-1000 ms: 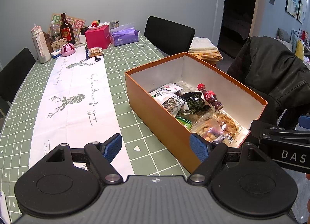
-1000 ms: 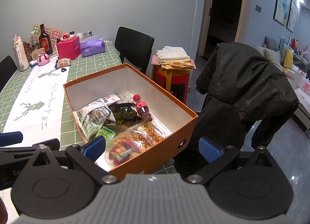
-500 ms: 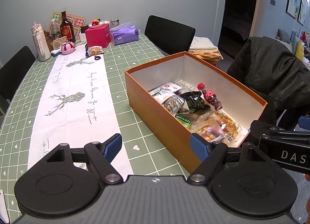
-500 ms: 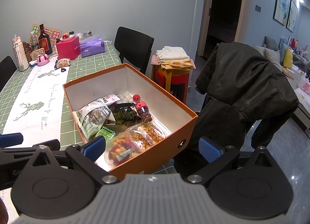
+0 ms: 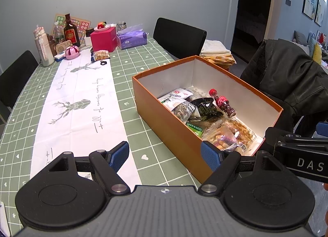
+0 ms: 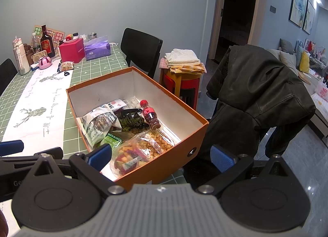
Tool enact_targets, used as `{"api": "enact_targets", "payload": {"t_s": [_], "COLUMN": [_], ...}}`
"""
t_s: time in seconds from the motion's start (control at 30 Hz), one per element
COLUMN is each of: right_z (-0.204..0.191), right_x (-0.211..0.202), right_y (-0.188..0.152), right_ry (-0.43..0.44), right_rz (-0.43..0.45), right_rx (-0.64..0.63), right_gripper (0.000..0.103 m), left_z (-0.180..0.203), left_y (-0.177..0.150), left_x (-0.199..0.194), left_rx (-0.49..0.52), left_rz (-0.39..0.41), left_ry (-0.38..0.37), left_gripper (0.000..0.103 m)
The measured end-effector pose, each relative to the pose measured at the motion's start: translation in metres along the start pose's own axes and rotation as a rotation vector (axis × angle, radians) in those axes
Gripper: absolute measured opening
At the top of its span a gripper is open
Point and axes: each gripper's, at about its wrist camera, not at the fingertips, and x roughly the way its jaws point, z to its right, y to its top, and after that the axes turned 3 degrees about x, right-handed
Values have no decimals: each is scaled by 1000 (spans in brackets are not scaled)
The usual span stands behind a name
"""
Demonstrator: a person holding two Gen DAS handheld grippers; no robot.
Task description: Organize snacks
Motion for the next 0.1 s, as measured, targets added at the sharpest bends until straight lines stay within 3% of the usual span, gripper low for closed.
{"api": "enact_targets", "payload": {"t_s": [0.1], "right_z": [1], "right_x": [-1], "right_y": [1], "right_ry": [1], "right_rz": [0], "right_rx": [5], "right_gripper": [100], "left_z": [1], "left_y": [-1], "left_x": [-3], "left_rx": [22], "left_rz": [42], "left_ry": [11], "left_gripper": [93]}}
